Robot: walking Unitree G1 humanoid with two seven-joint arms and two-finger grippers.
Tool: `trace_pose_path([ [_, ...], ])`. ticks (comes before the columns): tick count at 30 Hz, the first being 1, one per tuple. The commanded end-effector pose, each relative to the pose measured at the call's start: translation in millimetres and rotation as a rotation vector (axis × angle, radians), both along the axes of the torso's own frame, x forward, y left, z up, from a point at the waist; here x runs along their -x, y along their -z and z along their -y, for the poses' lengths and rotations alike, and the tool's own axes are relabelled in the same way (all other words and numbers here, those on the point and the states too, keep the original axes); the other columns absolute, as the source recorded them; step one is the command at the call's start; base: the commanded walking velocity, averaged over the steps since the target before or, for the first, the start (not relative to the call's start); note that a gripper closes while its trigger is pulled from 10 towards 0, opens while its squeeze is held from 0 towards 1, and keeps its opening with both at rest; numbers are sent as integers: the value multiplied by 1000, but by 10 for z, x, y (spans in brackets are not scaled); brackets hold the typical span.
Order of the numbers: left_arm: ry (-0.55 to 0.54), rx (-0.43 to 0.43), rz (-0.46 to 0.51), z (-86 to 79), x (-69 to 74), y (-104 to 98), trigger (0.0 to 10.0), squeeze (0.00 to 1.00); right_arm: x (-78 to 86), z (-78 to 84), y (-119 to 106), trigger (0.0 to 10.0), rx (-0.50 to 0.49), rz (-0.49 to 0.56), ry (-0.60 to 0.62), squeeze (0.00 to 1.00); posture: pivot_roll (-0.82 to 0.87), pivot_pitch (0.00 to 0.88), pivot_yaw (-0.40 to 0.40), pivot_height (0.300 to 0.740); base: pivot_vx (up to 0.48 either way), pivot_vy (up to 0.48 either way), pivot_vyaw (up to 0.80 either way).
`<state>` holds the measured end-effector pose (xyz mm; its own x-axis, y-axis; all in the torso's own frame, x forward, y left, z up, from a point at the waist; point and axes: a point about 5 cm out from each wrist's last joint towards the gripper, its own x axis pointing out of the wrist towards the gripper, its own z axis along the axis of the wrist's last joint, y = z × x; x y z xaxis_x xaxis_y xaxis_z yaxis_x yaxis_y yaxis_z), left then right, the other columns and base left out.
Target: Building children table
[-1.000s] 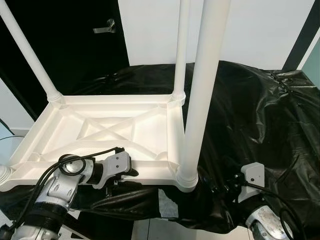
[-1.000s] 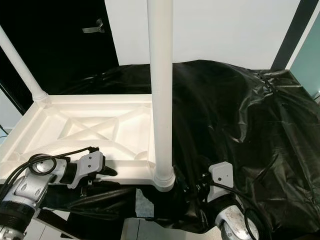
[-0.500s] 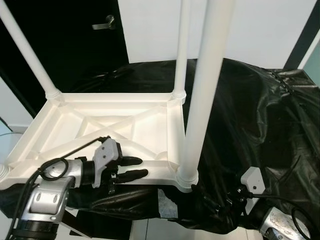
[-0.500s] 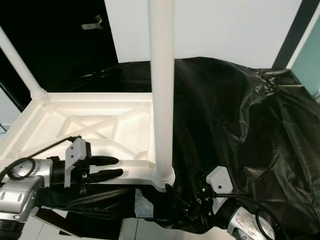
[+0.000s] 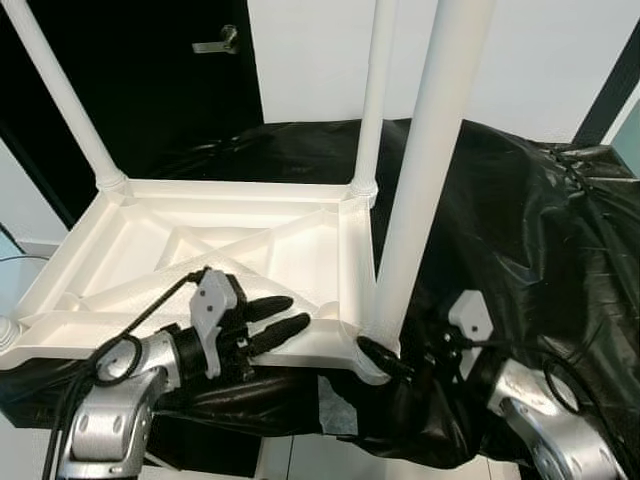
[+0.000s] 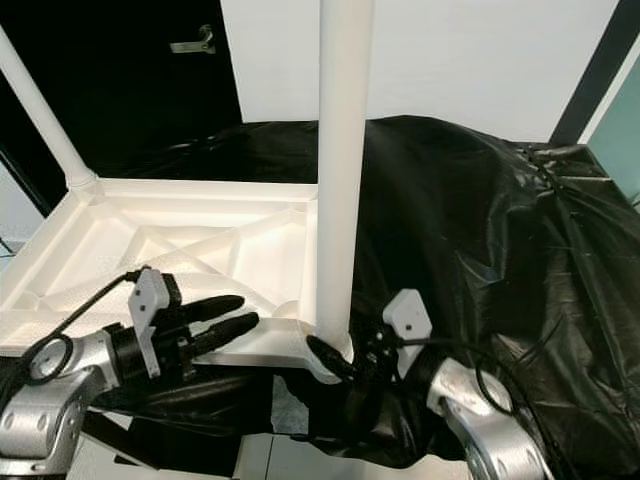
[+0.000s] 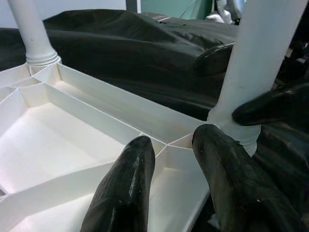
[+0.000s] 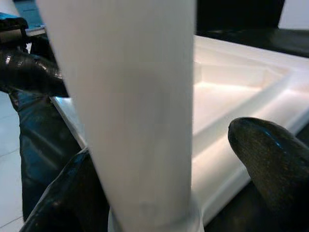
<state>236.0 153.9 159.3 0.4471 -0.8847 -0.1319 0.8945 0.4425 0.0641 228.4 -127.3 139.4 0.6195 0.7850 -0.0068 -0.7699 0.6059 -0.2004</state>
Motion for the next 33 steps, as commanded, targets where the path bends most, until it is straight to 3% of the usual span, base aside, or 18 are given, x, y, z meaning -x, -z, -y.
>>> trace_pose_path([
  [1, -65, 10, -10, 17, -17, 13, 10000, 0, 2, -15, 40, 10000, 14, -5, -20, 0, 86, 0, -6, 740, 0, 0, 0],
  [6, -85, 32, -40, 91, -5, 69, 10000, 0, -80, 23, 53, 10000, 35, 20, -10, 0, 78, 0, -1, 740, 0, 0, 0],
  [7, -100, 45, -68, 106, -1, 93, 10000, 0, -115, 66, 58, 4235, 42, 28, 8, 0, 75, 0, 2, 740, 0, 0, 0],
  [8, -109, 56, -90, 118, 1, 111, 10000, 0, -143, 105, 62, 3373, 48, 33, 25, 0, 73, 0, 2, 740, 0, 0, 0],
  [9, -109, 56, -90, 118, 1, 111, 10000, 0, -143, 105, 62, 3373, 48, 33, 25, 0, 73, 0, 2, 740, 0, 0, 0],
  [10, -115, 58, -96, 133, 4, 125, 10000, 0, -169, 156, 66, 980, 56, 40, 47, 0, 68, 0, 8, 740, 0, 0, 0],
  [11, -123, 63, -101, 149, 2, 136, 10000, 0, -194, 210, 71, 157, 64, 45, 69, 0, 63, 0, 12, 740, 0, 0, 0],
  [20, -125, 57, -83, 230, -19, 157, 10000, 0, -289, 368, 103, 0, 51, 45, 186, 0, 47, 0, 15, 740, 0, 0, 0],
  [24, -118, -10, -30, 297, -33, 205, 10000, 0, -332, 425, 208, 0, 46, 7, 366, 0, 40, 0, 15, 740, 0, 0, 0],
  [26, -118, -10, -30, 297, -33, 205, 10000, 0, -332, 425, 208, 0, 46, 7, 366, 0, 40, 0, 15, 740, 0, 0, 0],
  [29, -98, 22, -17, 345, 6, 178, 10000, 0, -367, 407, 264, 0, 20, 0, 526, 0, 32, 0, 19, 740, 0, 0, 0],
  [33, -95, 35, -13, 392, -13, 170, 10000, 0, -398, 344, 259, 0, -2, 21, 630, 0, 22, 0, 22, 740, 0, 0, 0],
])
